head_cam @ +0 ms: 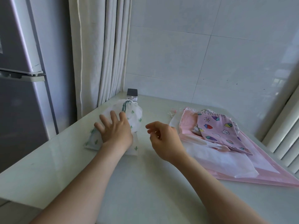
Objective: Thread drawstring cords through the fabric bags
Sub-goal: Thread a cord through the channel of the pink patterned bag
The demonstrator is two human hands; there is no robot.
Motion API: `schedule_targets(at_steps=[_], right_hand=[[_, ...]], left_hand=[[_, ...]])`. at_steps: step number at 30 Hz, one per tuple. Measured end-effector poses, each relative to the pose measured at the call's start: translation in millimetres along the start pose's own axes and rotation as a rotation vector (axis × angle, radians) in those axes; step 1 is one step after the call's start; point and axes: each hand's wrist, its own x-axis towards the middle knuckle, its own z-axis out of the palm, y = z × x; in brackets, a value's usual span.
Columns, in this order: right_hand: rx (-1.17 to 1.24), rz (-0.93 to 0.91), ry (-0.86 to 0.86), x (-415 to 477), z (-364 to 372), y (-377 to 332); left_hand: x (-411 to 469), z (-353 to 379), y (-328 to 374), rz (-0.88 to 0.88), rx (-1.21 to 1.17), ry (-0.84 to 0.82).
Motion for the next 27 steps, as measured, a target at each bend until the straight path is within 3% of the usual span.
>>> schedule_targets(at_steps=[6,10,13,15,18,21,27], right_hand=[[-0.149,-0.042,0.003,-5.9,-6.0,11.8],[-0.185,-0.066,0.071,-4.8,-13.1,17.6],[-0.274,0.026,0.219,-1.8,-27.5,25.7],[-0.396,0.129,0.309,-0.2,-43.5,34.3],[-0.544,0.23,0.332,-1.5,-70.3,52.1],[-0.685,0.359,0.326,-6.1,-91.4,67.4],[-0.613,0.565,0.181,-6.9,-103.7,76.5]], left_hand=[[0.9,-3.7,-3.5,-0.054,0.072,0.072],[-5.9,-4.5,1.5,-0.045,-0.071,0.342],[-9.1,-2.4,11.3,0.1,-0.198,0.551],[-13.8,-1.6,20.9,0.307,-0.304,0.569],[-23.1,5.2,36.1,0.635,-0.38,0.393],[-32.6,8.6,51.0,0.857,-0.383,0.149],[-35.4,-7.0,84.6,0.987,-0.27,-0.153]])
